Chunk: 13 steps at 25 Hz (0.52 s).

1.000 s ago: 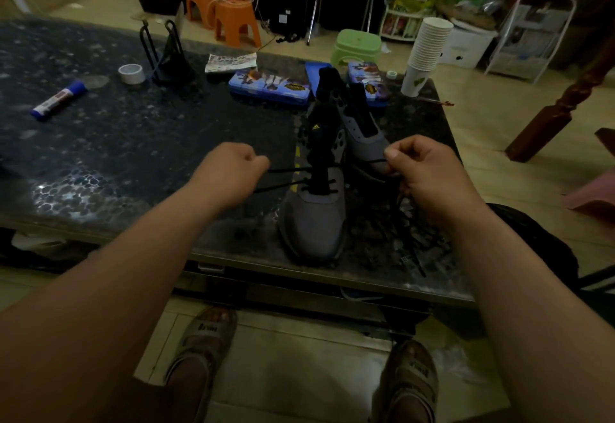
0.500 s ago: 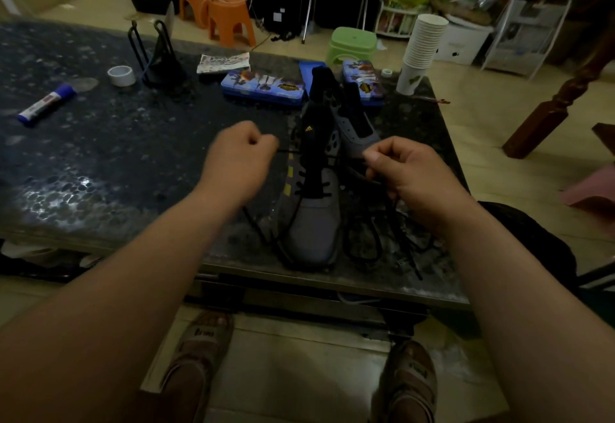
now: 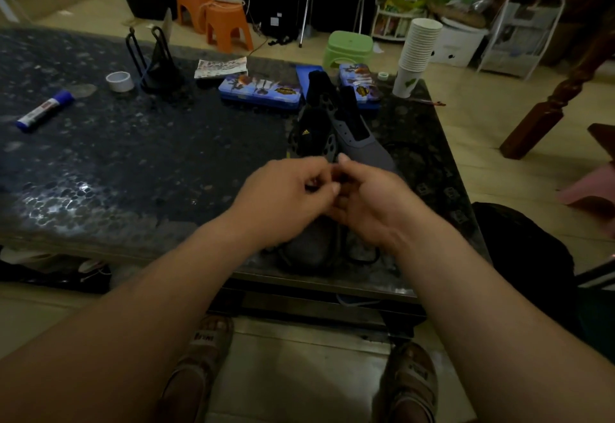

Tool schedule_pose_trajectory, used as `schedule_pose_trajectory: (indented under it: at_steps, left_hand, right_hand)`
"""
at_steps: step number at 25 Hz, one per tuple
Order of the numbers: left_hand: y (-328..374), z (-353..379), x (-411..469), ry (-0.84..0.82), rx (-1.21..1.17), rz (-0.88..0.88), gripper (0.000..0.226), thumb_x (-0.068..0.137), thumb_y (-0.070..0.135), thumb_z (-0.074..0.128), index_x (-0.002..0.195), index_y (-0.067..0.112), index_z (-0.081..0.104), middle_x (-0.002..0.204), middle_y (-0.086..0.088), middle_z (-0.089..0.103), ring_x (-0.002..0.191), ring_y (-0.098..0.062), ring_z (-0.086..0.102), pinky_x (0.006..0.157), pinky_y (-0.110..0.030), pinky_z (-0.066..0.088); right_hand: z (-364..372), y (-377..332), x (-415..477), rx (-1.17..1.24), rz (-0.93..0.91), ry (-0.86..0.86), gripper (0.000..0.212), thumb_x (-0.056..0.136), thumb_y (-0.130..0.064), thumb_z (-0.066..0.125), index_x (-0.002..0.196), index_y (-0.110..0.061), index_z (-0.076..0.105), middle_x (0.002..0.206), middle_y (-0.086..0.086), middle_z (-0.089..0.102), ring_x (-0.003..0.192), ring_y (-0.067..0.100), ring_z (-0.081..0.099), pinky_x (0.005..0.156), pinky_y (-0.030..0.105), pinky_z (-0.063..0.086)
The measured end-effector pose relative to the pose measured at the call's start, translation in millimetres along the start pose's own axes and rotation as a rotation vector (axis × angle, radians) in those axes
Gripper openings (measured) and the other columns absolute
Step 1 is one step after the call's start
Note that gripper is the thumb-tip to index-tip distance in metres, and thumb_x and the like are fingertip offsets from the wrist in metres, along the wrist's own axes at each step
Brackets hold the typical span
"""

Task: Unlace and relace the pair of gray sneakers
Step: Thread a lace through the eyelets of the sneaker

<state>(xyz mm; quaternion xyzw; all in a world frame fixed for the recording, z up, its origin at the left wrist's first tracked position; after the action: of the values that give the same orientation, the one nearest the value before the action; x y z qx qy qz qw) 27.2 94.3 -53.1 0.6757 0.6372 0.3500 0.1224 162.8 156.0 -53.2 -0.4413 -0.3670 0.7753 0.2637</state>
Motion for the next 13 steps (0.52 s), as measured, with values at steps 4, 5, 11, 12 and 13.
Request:
schedule_pose_trajectory:
  at_steps: [4, 5, 11, 12, 13]
  left_hand:
    - [-17, 1, -1, -0.114, 0.146, -0.096, 0.023, 0.086, 0.04, 0.065, 0.071, 0.025, 0.057, 0.066, 0.008, 0.061, 0.067, -0.013, 0.059, 0.064, -0.037, 0.053]
    - [-20, 1, 0, -0.157, 0.14, -0.121, 0.024, 0.086, 0.037, 0.067, 0.069, 0.023, 0.057, 0.066, 0.005, 0.062, 0.066, -0.013, 0.059, 0.063, -0.036, 0.051]
    - [-25, 5, 7, -0.425, 0.181, -0.149, 0.034, 0.089, 0.031, 0.069, 0.061, 0.019, 0.052, 0.062, 0.003, 0.057, 0.061, -0.012, 0.053, 0.059, -0.031, 0.042]
    - [-25, 4, 7, -0.446, 0.188, -0.148, 0.035, 0.091, 0.034, 0.069, 0.063, 0.02, 0.054, 0.063, 0.004, 0.057, 0.061, -0.011, 0.053, 0.06, -0.031, 0.042]
    - [-24, 3, 8, -0.426, 0.183, -0.156, 0.034, 0.093, 0.04, 0.069, 0.068, 0.021, 0.056, 0.067, 0.005, 0.058, 0.064, -0.009, 0.054, 0.061, -0.032, 0.042]
  right_hand:
    - [-24, -13, 6, 0.222, -0.073, 0.175, 0.033, 0.112, -0.026, 0.039, 0.096, -0.009, 0.062, 0.069, 0.002, 0.062, 0.064, 0.016, 0.061, 0.073, 0.037, 0.059]
    - [-30, -14, 7, 0.218, -0.097, 0.212, 0.032, 0.112, -0.026, 0.039, 0.102, -0.007, 0.064, 0.066, 0.001, 0.057, 0.061, 0.015, 0.056, 0.073, 0.037, 0.06]
    - [-43, -23, 16, -0.158, -0.321, 0.402, 0.027, 0.11, -0.023, 0.044, 0.122, -0.013, 0.066, 0.078, -0.001, 0.06, 0.06, 0.008, 0.048, 0.054, 0.023, 0.048]
    - [-44, -25, 15, -0.316, -0.36, 0.403, 0.026, 0.11, -0.024, 0.044, 0.123, -0.016, 0.065, 0.081, -0.002, 0.064, 0.061, 0.007, 0.05, 0.056, 0.024, 0.045]
    - [-43, -26, 12, -0.511, -0.396, 0.387, 0.024, 0.11, -0.025, 0.044, 0.121, -0.019, 0.064, 0.084, -0.003, 0.069, 0.062, 0.006, 0.051, 0.058, 0.025, 0.043]
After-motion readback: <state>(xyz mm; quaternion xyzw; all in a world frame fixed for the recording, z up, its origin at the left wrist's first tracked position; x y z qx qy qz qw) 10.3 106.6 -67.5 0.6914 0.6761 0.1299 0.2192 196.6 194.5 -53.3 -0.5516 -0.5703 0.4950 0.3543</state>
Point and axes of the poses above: each hand's wrist, its own x-axis towards the middle knuckle, its own z-axis out of the palm, y = z × x, the point moved 2 cm from there along x, towards the middle knuckle
